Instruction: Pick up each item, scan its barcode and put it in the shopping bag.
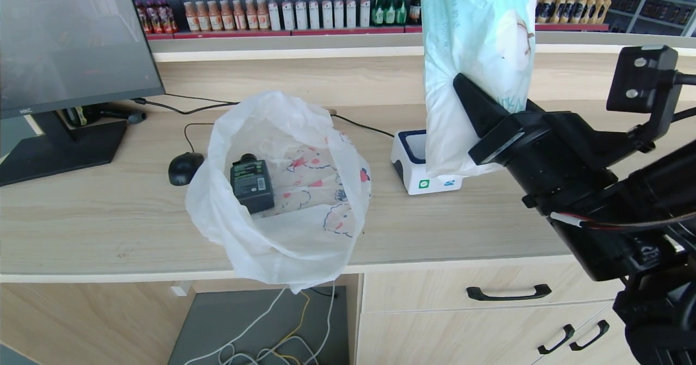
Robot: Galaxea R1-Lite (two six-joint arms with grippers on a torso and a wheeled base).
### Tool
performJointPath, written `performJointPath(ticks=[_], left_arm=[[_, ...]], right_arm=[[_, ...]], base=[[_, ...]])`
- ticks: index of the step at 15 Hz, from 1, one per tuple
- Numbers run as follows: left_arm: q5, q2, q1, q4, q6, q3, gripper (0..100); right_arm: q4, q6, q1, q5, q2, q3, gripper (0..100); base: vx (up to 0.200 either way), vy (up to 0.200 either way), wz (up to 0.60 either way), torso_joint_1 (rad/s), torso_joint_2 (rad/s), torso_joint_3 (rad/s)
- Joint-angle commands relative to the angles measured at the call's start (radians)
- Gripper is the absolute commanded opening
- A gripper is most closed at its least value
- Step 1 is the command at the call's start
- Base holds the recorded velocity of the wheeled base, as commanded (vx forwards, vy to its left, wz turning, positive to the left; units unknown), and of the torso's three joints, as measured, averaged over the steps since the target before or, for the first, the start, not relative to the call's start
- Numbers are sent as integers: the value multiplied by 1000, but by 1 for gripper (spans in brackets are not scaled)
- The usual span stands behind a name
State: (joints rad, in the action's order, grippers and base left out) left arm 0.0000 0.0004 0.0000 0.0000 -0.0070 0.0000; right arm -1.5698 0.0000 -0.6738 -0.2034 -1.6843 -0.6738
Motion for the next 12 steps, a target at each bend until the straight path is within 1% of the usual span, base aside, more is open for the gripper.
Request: performJointPath(ticks=[1, 9, 12], left_arm=[[0, 0, 0, 0, 1, 0, 100], [0, 0, 0, 0, 5, 0, 100], [0, 0, 0, 0, 2, 0, 100]], right_arm=[[-1, -2, -1, 1, 43, 23, 0], [-1, -2, -1, 22, 60, 22, 0], [-1, 2, 0, 22, 51, 14, 0]], base=[[0, 0, 0, 0, 0, 0], [0, 0, 0, 0, 0, 0], [0, 200, 0, 2, 2, -2]])
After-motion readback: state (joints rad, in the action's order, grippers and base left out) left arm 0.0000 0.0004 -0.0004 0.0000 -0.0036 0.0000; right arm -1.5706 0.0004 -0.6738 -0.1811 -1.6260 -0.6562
